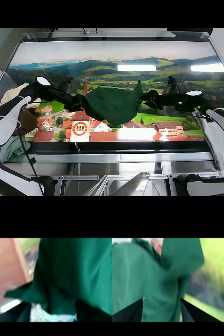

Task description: Fold the shirts.

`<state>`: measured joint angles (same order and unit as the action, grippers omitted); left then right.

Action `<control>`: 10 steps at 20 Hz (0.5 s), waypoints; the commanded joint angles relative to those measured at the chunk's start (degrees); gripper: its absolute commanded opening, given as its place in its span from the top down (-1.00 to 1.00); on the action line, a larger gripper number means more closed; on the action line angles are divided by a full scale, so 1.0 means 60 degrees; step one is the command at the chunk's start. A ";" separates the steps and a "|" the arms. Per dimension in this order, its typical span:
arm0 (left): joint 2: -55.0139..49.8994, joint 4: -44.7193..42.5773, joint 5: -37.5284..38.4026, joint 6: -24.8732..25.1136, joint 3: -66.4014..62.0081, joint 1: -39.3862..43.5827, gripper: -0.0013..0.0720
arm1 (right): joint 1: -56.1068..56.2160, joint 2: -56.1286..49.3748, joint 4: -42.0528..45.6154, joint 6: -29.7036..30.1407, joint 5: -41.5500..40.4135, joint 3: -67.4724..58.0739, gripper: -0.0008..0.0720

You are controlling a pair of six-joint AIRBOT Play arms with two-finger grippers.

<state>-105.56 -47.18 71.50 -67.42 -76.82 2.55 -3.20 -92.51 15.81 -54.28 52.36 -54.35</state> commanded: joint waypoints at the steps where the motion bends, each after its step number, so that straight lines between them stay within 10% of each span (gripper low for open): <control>1: -0.0776 -0.0113 -0.0044 0.0047 -0.1111 0.0386 0.40 | 0.0226 -0.1005 -0.0838 0.0484 0.0029 -0.0820 -0.20; 2: -0.0809 -0.0120 0.0153 0.0058 -0.1326 0.0404 0.97 | 0.0357 -0.1162 -0.1005 0.0488 0.0029 -0.1024 0.31; 4: -0.0710 -0.0113 0.0754 0.0051 -0.1701 0.0357 0.95 | 0.0426 -0.1202 -0.1395 0.0841 0.0372 -0.1435 0.92; 10: 0.1322 -0.0117 0.2561 -0.0506 -0.3330 -0.0612 0.95 | -0.0685 0.0885 -0.1311 0.0922 0.2178 -0.3417 0.92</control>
<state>-103.42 -48.05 80.95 -68.31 -92.05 1.58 -4.14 -93.58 8.16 -48.88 61.28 -69.82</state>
